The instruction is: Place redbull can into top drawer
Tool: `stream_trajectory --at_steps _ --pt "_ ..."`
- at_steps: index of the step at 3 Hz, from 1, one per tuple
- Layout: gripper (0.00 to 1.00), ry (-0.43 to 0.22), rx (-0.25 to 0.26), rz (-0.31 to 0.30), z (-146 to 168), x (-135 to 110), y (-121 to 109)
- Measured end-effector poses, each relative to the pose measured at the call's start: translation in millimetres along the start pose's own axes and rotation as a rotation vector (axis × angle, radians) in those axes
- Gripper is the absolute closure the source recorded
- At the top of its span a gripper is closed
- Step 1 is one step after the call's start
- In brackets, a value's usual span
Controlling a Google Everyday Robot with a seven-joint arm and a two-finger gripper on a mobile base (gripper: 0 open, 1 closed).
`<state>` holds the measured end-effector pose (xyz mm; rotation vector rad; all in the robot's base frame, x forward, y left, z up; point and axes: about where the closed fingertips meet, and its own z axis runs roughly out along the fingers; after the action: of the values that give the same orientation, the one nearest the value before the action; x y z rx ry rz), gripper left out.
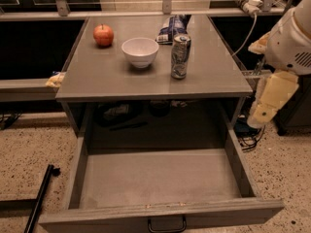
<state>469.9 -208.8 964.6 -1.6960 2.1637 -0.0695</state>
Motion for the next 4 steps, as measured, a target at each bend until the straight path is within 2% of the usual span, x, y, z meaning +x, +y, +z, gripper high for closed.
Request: stream_trajectory --at_steps 2,3,4 --pt "0.00 -0.183 0.021 -0.028 53.3 -25.5 -66.6" --pt "0.00 -0.264 0.062 -0.049 65.8 -38.9 -114.2" --pt "0.00 -0.264 0.061 -0.050 66.2 -39.0 -114.0"
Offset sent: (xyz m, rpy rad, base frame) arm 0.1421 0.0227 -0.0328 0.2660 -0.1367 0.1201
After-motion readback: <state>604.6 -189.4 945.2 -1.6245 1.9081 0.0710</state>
